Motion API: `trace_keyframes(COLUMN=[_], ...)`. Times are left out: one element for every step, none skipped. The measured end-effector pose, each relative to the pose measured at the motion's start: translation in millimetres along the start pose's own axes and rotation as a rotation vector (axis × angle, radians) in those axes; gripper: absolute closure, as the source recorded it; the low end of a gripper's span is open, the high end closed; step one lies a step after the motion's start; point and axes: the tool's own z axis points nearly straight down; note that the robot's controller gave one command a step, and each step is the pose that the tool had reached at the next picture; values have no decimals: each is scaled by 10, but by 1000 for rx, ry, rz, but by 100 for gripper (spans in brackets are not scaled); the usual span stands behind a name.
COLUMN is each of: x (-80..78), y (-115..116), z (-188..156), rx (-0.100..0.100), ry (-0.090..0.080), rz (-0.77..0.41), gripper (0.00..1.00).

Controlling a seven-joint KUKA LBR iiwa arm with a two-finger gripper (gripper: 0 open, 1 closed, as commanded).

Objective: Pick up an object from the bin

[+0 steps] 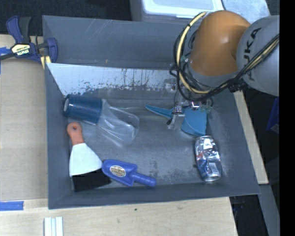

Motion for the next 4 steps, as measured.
trace_keyframes(x=[0, 13, -30, 352], y=[0, 7, -39, 36], z=[0, -1037, -1295, -725], rx=[0, 0, 0, -1], ry=[0, -2, 0, -5], rz=[0, 28, -5, 84], gripper=[0, 0, 0, 0])
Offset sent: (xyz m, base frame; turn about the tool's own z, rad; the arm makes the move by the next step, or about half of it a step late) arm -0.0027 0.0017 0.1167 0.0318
